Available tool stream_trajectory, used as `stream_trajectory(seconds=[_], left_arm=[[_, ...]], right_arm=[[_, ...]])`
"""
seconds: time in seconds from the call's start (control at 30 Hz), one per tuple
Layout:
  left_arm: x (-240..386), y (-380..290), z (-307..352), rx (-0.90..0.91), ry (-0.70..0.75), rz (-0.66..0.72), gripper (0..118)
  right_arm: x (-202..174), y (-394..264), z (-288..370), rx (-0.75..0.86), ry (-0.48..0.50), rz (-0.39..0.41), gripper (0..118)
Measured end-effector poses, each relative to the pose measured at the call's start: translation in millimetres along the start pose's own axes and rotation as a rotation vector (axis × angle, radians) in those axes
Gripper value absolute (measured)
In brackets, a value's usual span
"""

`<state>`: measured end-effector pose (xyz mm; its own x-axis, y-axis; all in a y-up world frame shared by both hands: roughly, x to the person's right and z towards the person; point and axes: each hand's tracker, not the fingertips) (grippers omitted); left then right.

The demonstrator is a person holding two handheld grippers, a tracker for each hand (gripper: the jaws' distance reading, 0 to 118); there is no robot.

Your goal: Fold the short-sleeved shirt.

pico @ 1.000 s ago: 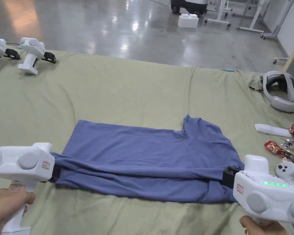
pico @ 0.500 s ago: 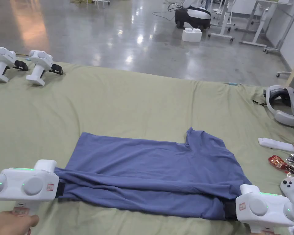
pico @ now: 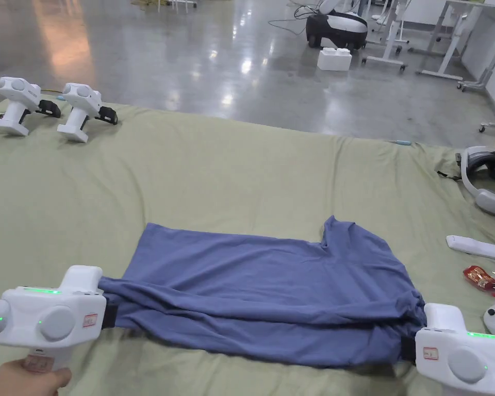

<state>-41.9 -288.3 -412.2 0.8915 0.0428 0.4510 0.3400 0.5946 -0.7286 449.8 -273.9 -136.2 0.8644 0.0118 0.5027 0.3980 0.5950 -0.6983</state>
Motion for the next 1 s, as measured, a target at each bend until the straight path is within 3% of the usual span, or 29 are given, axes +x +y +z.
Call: stream_trajectory(seconds=[0.23, 0.4, 0.63, 0.9, 0.97, 1.0], left_arm=[[-10, -3, 43, 0.032, -0.022, -0.005, 10], [-21, -39, 66, -0.018, -0.028, 0.011, 10], [-37, -93, 46, -0.164, -0.030, 0.049, 10], [-32, -96, 21, -0.223, 0.018, 0.007, 10], [-31, -92, 22, -0.220, 0.023, -0.009, 10], [-29, -90, 27, -0.206, 0.028, -0.016, 12]], right_arm=[[-2, -11, 60, 0.043, -0.026, 0.099, 9], [4, -53, 80, -0.028, -0.011, 0.084, 9], [-2, -128, 56, -0.219, -0.041, 0.104, 9], [-8, -139, 34, -0.220, -0.078, 0.092, 10], [-7, -133, 38, -0.219, -0.086, 0.090, 17], [-7, -130, 42, -0.208, -0.113, 0.086, 32]])
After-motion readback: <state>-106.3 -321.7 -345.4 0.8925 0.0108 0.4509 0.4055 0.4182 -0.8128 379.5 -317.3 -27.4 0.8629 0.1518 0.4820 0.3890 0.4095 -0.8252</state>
